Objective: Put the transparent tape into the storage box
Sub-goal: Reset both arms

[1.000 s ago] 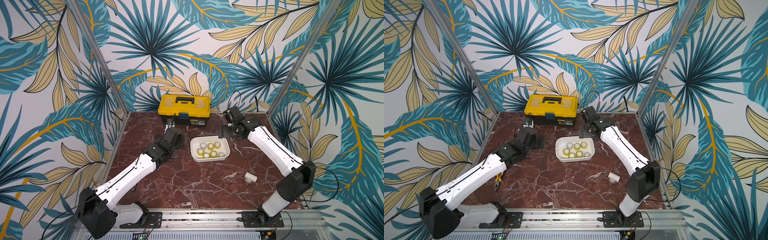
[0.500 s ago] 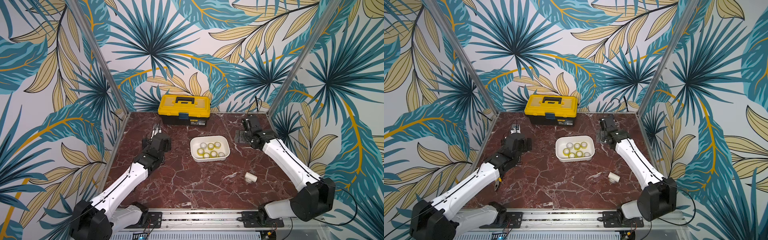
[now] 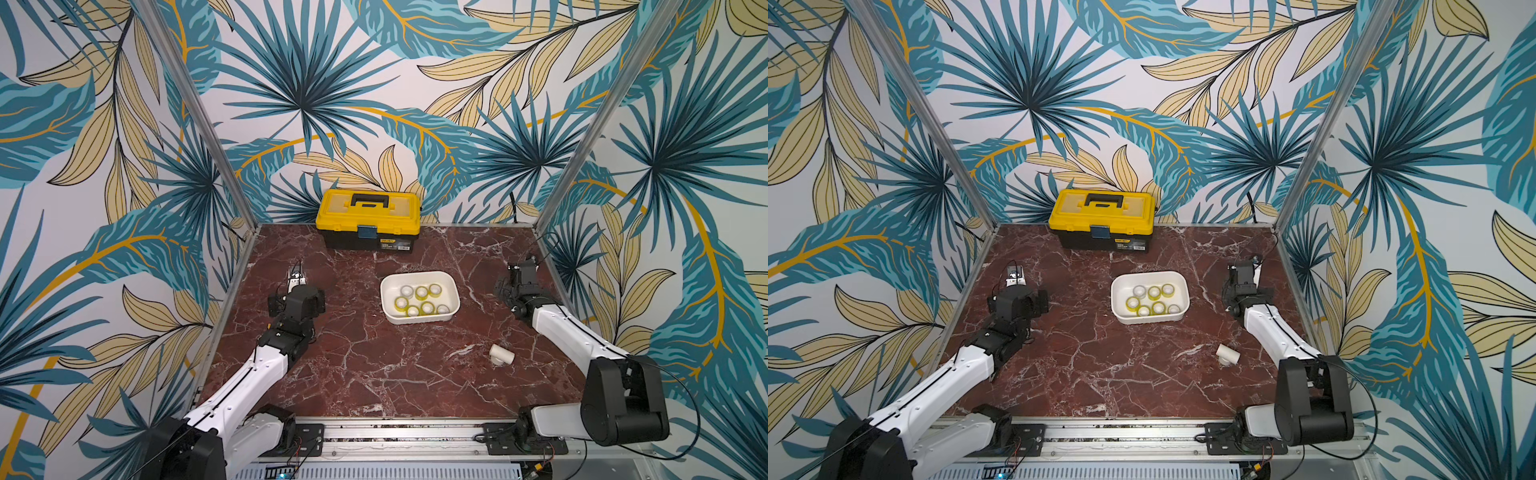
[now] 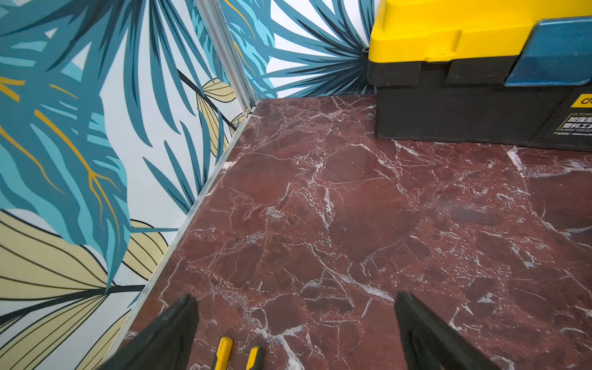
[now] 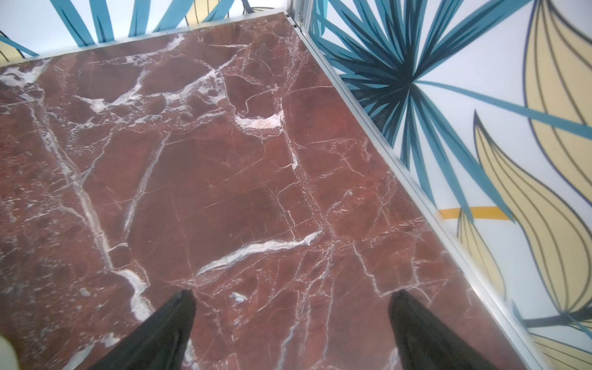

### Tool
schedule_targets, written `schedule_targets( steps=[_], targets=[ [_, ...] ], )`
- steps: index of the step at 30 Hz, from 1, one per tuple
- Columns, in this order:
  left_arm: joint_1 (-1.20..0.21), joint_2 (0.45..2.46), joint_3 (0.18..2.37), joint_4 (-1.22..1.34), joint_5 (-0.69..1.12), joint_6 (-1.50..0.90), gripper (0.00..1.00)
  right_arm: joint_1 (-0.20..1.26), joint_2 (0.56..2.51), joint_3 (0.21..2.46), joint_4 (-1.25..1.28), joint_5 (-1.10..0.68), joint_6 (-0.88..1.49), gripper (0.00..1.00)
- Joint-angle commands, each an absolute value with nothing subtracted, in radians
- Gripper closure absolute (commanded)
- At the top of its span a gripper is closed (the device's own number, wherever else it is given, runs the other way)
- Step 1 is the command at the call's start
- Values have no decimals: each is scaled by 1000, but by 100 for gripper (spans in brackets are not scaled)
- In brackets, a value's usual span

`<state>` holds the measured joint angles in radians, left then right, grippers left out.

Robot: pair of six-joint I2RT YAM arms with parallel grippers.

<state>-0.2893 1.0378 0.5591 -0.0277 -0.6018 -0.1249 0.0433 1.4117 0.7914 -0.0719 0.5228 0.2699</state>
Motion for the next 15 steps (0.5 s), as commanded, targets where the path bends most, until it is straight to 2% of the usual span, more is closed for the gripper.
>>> schedule_targets(
  steps=[1, 6, 11, 15],
  targets=[
    [-267, 1022, 508, 84, -595, -68, 0, 36, 1497, 742, 200, 579, 231, 0],
    [-221, 1035, 451, 201, -586, -36, 0, 30, 1535, 684, 360, 548, 202, 0],
    [-179, 1097, 418, 327, -539, -5, 0, 29, 1444, 518, 591, 487, 172, 1],
    [-147, 1188, 408, 453, -497, -25, 0, 29, 1445, 515, 591, 489, 172, 0]
  ],
)
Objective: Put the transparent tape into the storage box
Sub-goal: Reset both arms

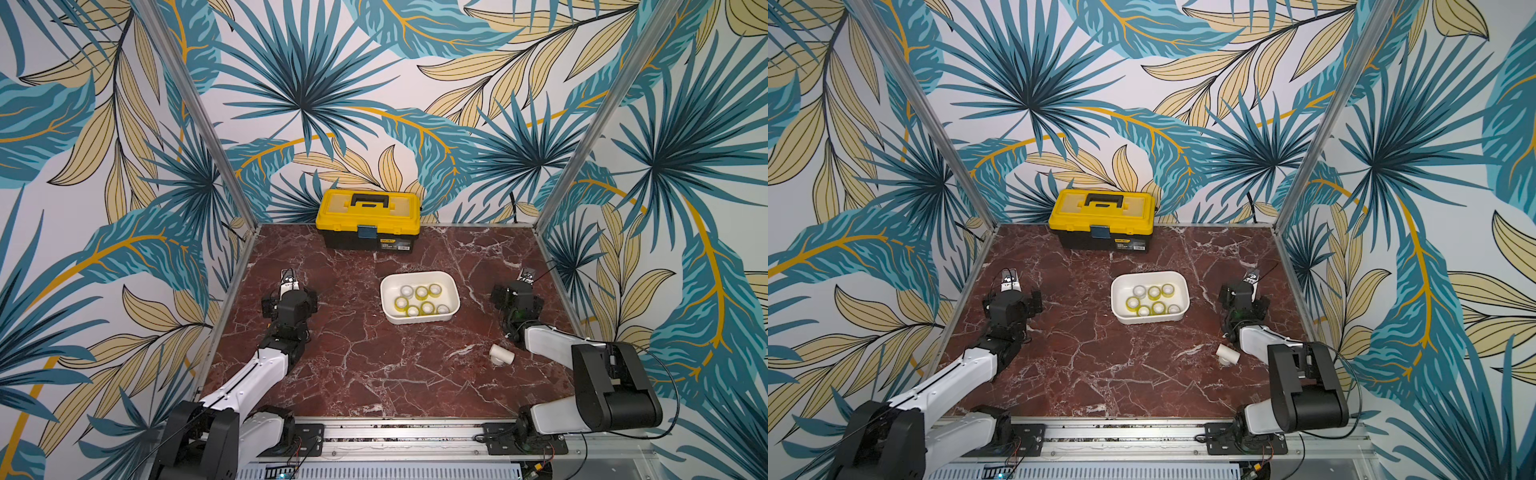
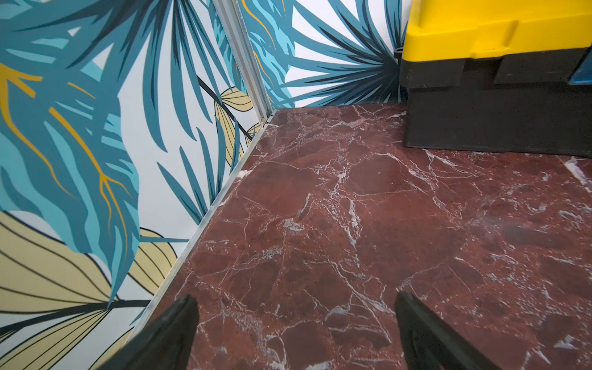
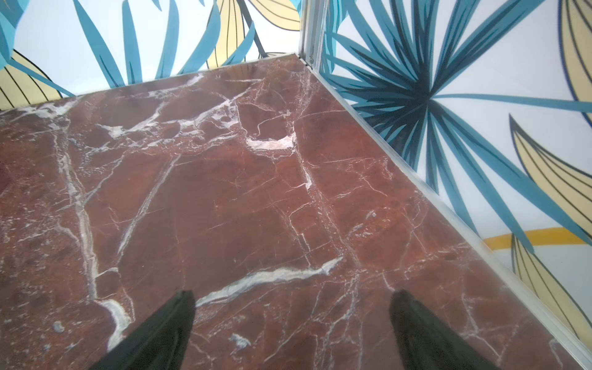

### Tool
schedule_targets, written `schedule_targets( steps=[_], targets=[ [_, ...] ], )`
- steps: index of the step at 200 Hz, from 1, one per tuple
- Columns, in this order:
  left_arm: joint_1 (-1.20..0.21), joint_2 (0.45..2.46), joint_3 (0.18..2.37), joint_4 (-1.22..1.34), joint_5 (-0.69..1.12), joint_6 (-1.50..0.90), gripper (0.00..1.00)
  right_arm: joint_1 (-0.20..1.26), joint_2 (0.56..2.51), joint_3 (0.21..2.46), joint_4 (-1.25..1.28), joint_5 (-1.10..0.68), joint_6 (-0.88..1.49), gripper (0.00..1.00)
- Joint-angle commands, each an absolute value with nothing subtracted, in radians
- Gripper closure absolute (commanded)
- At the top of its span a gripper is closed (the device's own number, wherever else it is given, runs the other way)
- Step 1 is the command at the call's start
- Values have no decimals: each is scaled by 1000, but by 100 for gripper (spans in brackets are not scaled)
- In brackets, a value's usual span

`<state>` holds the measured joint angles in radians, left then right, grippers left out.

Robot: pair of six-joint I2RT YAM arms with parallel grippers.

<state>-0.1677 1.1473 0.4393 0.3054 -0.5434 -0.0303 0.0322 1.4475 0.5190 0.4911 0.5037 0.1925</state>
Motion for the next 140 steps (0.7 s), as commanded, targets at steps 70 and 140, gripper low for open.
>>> schedule_targets(
  steps=[70, 140],
  targets=[
    [-108, 1386, 374, 771, -358, 11, 0, 43, 1434, 408, 786, 394, 112, 0],
    [-75, 1520, 382, 873, -272, 12, 0, 41, 1495, 385, 879, 299, 76, 0]
  ],
)
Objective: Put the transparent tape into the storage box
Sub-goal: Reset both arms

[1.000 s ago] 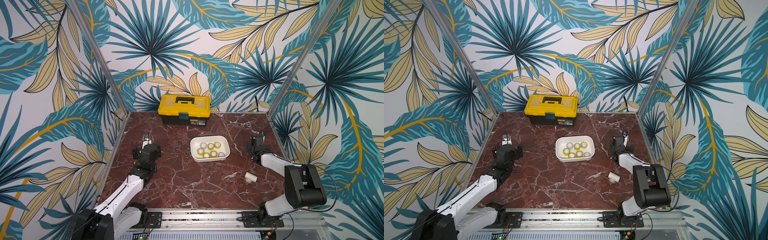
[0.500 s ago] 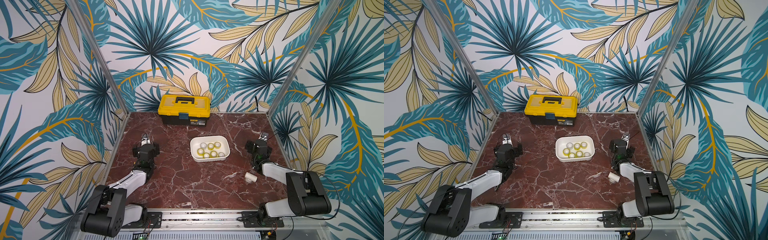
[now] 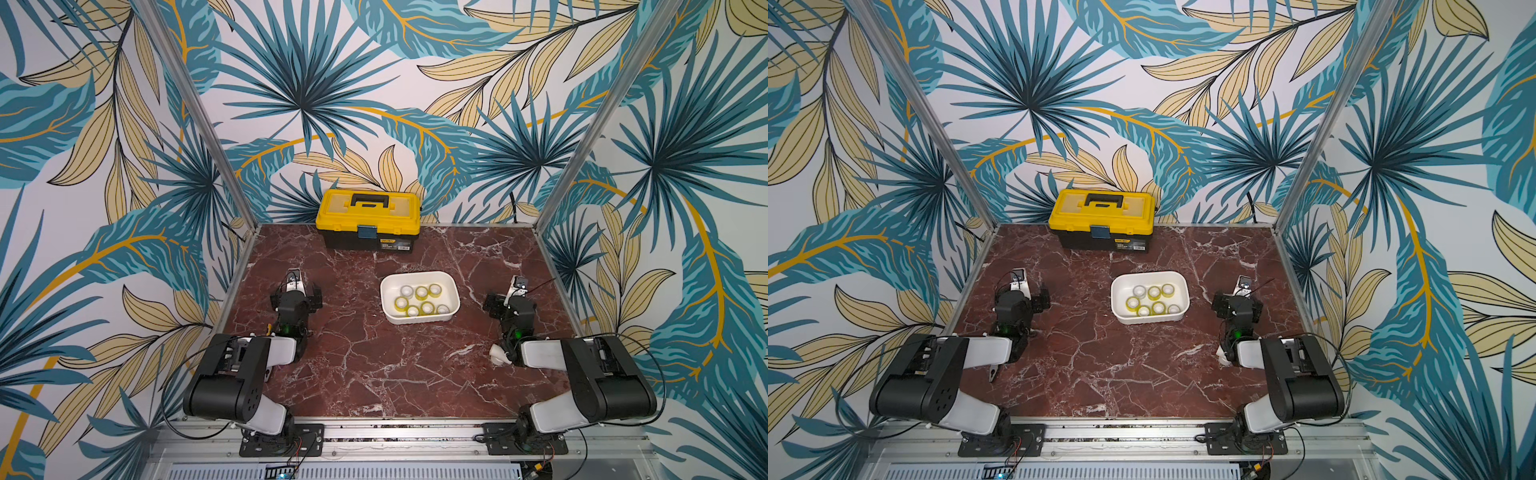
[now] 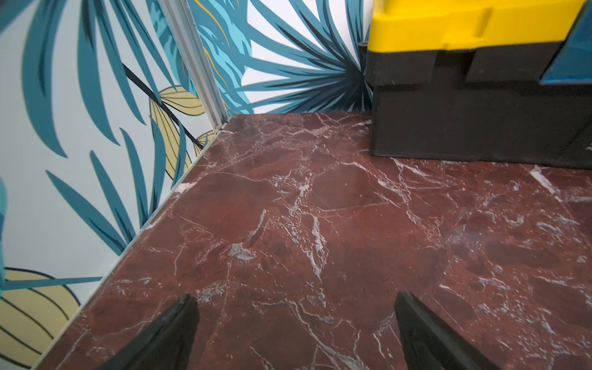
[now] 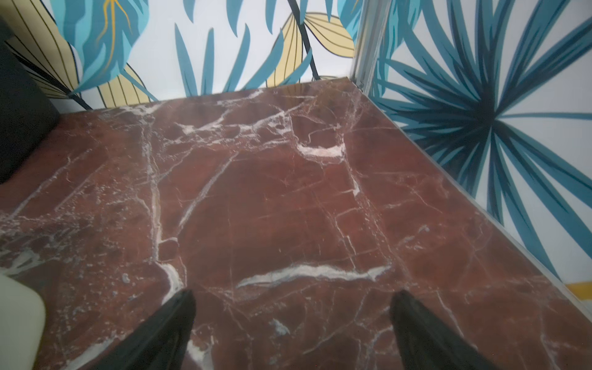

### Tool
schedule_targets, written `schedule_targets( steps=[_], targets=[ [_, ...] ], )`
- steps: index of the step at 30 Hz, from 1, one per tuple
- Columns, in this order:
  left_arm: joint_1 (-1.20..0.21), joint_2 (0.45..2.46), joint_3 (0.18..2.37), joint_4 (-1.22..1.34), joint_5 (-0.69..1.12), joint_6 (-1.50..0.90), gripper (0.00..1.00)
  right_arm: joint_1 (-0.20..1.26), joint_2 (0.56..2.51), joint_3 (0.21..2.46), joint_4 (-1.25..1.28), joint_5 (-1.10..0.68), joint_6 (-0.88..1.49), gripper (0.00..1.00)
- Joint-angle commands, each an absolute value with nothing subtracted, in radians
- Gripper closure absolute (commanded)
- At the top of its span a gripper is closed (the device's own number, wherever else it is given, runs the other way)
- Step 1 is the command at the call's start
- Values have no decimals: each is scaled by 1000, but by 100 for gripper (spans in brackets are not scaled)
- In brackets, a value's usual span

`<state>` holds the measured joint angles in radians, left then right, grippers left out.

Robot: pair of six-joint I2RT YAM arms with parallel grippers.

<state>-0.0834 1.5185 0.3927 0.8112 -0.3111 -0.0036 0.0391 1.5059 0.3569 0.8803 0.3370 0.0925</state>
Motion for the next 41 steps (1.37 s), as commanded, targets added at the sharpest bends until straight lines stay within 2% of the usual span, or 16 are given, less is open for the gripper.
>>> schedule_targets(
  steps=[1, 41],
  targets=[
    [-75, 1519, 382, 871, -272, 11, 0, 41, 1495, 386, 877, 298, 76, 0],
    [-80, 1517, 391, 852, -278, 18, 0, 41, 1499, 386, 887, 296, 69, 0]
  ],
)
